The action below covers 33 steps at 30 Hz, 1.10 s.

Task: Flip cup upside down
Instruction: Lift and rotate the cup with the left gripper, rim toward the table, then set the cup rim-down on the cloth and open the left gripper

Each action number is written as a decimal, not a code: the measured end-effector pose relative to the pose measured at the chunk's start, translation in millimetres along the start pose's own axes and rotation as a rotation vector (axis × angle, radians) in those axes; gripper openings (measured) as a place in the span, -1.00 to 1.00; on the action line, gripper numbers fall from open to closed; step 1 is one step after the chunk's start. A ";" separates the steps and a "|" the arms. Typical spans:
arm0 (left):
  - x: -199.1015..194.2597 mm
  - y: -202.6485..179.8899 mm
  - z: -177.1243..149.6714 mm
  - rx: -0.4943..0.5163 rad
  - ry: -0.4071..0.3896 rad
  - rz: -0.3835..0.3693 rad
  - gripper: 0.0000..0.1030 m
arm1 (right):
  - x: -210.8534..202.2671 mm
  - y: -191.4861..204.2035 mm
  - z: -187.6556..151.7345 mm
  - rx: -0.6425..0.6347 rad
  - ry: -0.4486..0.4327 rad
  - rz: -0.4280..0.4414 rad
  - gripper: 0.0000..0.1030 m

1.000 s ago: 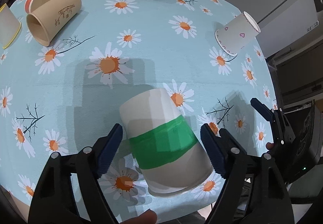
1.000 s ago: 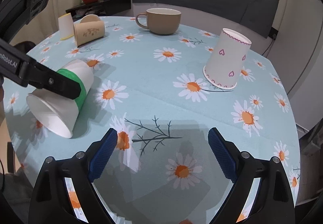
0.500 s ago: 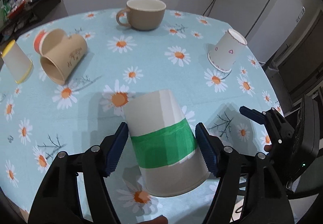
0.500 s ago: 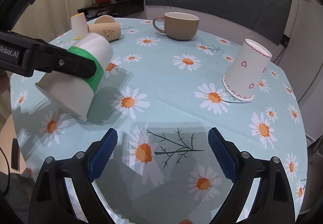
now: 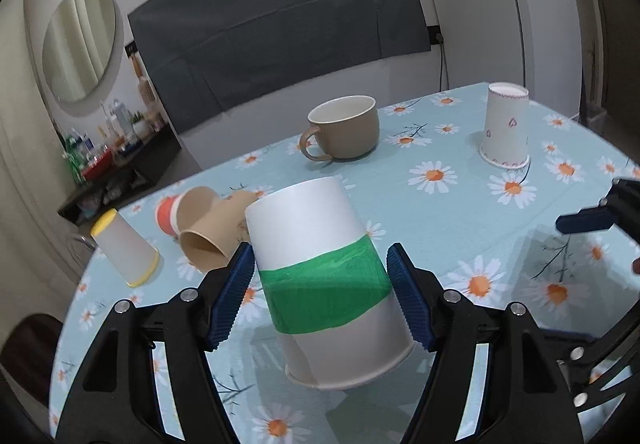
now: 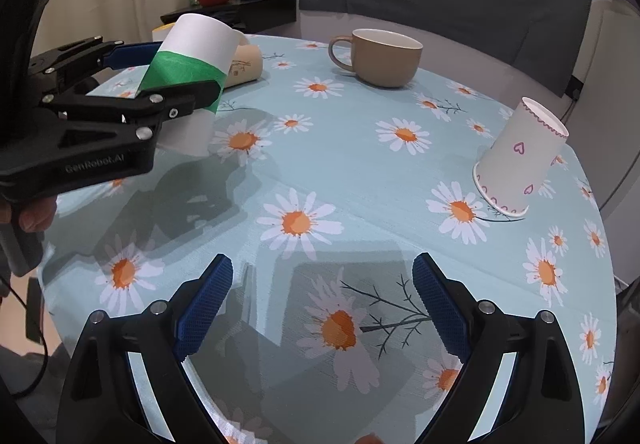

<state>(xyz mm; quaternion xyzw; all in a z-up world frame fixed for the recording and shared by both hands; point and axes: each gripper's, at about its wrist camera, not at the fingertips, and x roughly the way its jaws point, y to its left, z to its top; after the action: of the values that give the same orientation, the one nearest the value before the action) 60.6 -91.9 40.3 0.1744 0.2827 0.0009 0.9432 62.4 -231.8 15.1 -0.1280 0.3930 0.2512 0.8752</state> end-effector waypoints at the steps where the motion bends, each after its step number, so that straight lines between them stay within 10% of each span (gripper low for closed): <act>1: 1.8 -2.0 -2.1 0.030 0.000 0.012 0.33 | -0.1 1.6 0.8 -0.001 -0.001 -0.001 0.70; 21: -27.7 4.7 -46.1 0.051 0.023 -0.041 0.34 | -3.9 23.2 2.9 -0.017 -0.012 0.002 0.70; 33: -39.1 13.2 -58.6 0.002 0.008 -0.087 0.88 | -4.0 30.6 -8.0 0.025 -0.019 0.017 0.72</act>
<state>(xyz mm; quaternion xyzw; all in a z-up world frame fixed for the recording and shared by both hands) -2.2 -64.2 19.8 0.1628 0.2938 -0.0395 0.9411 38.5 -210.8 12.1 -0.1115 0.3888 0.2548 0.8783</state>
